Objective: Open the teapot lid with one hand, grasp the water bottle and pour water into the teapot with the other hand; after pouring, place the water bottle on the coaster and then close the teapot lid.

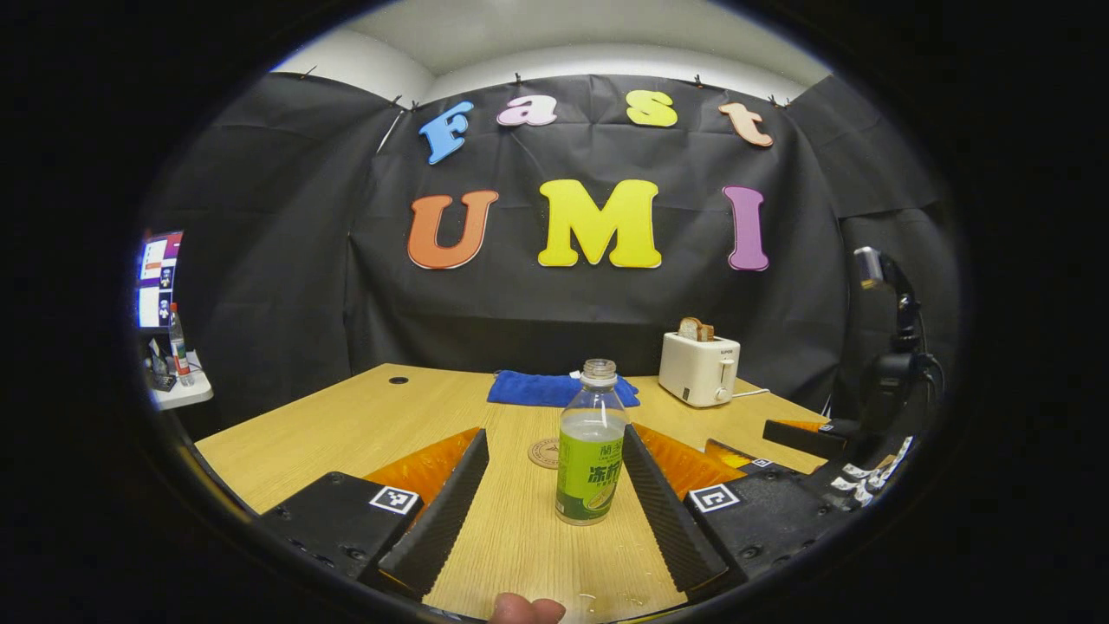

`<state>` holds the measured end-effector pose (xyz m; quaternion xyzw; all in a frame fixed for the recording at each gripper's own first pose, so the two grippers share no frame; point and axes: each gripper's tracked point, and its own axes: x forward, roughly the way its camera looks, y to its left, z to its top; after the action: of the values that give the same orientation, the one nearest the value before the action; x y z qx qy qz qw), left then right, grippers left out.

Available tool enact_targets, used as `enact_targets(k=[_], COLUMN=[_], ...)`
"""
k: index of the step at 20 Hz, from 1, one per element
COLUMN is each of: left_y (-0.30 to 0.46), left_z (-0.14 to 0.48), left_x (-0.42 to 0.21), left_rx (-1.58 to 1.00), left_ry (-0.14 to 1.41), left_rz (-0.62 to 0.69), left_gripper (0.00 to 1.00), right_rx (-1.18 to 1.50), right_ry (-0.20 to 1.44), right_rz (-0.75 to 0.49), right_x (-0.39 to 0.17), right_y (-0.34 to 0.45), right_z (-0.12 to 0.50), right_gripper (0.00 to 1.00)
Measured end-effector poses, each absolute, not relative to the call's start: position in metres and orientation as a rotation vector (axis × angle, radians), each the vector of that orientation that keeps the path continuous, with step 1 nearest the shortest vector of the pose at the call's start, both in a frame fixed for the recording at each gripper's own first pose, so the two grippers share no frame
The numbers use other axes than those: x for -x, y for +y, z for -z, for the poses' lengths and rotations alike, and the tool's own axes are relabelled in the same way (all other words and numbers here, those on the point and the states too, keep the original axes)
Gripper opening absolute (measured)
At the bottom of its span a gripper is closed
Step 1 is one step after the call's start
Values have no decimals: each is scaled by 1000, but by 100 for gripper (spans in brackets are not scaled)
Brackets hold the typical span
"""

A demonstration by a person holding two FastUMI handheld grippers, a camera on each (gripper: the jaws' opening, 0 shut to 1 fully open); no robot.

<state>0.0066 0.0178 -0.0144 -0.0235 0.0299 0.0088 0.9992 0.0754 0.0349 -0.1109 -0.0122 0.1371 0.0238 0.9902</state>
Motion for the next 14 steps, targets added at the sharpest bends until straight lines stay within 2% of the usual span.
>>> enact_targets(k=[2, 3, 6, 9, 10, 11, 12, 14], left_y=[19, 20, 22, 26, 28, 29, 29, 31], left_z=[15, 14, 18, 19, 20, 20, 21, 20], left_x=[-7, -7, -8, -9, -10, -10, -10, -9], left_rx=[51, 50, 43, 44, 45, 48, 49, 51], left_ry=[68, 67, 73, 80, 81, 82, 85, 83], left_rz=[-19, -20, -21, -25, -29, -30, -31, -32], left_gripper=[97, 97, 97, 97, 97, 97, 97, 97], right_rx=[21, 23, 25, 36, 35, 33, 31, 28], right_ry=[286, 292, 299, 324, 332, 339, 348, 348], right_rz=[-43, -49, -40, -42, -38, -31, -33, -28], right_x=[-84, -88, -99, -106, -106, -107, -108, -110], right_y=[35, 37, 43, 49, 48, 47, 49, 49], right_z=[114, 115, 119, 129, 131, 132, 136, 135], right_gripper=[94, 97, 80, 72, 60, 55, 36, 25])
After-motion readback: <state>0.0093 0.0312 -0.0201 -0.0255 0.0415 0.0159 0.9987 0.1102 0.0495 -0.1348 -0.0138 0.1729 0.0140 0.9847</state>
